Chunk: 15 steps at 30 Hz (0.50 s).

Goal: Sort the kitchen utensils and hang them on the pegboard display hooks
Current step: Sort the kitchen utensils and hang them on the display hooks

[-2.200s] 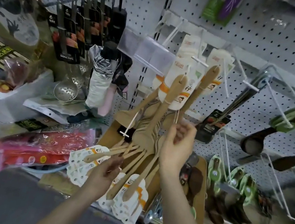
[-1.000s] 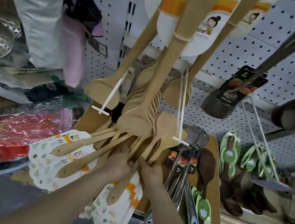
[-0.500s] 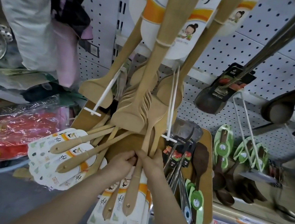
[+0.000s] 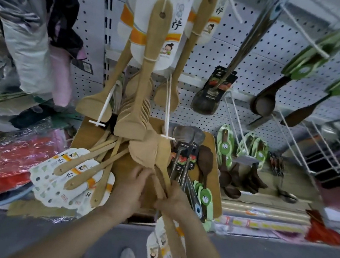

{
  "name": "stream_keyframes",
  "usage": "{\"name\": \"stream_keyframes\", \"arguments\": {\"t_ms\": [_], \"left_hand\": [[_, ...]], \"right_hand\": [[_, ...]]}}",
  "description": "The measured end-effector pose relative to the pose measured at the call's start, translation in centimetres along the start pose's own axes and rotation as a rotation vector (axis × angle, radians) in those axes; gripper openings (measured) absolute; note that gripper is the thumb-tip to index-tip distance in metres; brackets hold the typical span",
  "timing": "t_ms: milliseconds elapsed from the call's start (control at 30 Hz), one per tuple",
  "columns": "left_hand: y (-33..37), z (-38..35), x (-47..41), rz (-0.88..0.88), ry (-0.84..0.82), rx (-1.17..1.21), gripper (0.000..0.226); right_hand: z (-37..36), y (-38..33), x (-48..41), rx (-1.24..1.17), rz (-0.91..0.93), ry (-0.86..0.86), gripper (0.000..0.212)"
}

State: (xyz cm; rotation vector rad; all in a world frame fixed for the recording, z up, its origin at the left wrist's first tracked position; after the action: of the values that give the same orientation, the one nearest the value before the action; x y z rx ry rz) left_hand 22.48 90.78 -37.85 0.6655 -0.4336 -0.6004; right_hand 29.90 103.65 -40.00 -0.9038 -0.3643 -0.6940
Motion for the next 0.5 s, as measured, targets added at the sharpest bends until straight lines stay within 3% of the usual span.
{"name": "stream_keyframes", "arguments": {"t_ms": [133, 233, 300, 500], "left_hand": [[2.2, -0.8, 1.7, -0.353, -0.075, -0.408, 0.086], [3.4, -1.3, 3.0, -0.438, -0.216, -0.576, 0.065], [4.5, -0.9, 4.1, -0.431, -0.257, -0.573, 0.046], [6.2, 1.7, 6.6, -0.269, -0.478, -0.57, 0.034]], "right_hand": [[1.5, -1.3, 5.5, 0.302, 0.117, -0.126, 0.06], [2.2, -3.3, 9.3, 0.505, 0.16, -0.243, 0.071], [2.5, -4.7, 11.4, 0.669, 0.179, -0.303, 0.064], [2.6, -8.1, 15.2, 0.96, 0.195, -0.419, 0.051]]}}
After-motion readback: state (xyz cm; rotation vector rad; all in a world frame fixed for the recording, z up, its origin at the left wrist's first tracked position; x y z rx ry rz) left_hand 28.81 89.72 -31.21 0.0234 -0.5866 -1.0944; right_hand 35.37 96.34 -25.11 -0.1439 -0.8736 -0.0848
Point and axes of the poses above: each hand's wrist, its own x-axis away from the middle knuckle, its own z-axis out of the back of the hand, y = z × x, the point moved 5 cm from there along -x, towards the middle knuckle, and after that the axes turned 7 degrees about z, right-handed, at the moved point
